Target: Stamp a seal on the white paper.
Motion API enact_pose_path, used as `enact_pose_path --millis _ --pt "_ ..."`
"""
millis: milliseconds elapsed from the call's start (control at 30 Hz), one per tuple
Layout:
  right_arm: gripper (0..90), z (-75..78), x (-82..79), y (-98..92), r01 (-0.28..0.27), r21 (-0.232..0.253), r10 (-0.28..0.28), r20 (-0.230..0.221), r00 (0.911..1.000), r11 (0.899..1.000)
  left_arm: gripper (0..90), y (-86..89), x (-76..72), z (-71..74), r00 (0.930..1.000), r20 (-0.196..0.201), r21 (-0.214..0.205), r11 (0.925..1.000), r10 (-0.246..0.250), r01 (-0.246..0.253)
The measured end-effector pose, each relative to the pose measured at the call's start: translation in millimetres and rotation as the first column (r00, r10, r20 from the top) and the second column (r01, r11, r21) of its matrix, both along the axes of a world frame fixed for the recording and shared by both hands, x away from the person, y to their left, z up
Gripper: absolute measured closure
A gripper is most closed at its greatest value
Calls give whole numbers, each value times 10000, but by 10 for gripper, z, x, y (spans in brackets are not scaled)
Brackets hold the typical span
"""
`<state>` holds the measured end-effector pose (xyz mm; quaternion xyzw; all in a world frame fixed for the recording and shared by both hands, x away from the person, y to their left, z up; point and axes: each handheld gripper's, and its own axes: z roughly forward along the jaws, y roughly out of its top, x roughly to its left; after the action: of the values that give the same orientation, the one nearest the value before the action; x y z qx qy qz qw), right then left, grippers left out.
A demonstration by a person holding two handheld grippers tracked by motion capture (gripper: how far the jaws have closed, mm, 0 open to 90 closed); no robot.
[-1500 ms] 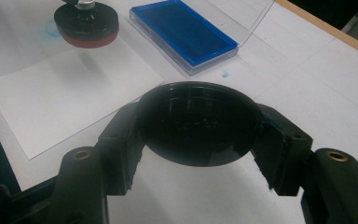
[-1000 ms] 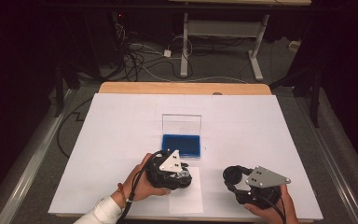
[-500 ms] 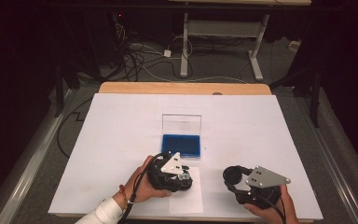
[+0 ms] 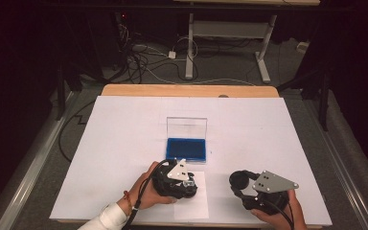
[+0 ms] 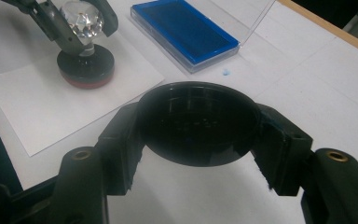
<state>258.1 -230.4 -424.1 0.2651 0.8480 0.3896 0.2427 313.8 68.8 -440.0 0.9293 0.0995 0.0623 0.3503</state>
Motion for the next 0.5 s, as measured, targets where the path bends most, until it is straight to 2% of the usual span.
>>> enact_pose_path --millis 133,267,500 --pt "387 0 -1 0 1 -11 -1 1 10000 10000 543 17 -5 -6 10000 31 42 10000 -42 42" --pt "387 0 -2 3 -14 -9 14 -16 10000 10000 543 9 -45 -13 9997 247 186 9998 -67 62" --pt "387 -1 -8 16 -47 -52 47 -12 10000 10000 542 12 -41 -24 9998 179 154 9999 -58 55"
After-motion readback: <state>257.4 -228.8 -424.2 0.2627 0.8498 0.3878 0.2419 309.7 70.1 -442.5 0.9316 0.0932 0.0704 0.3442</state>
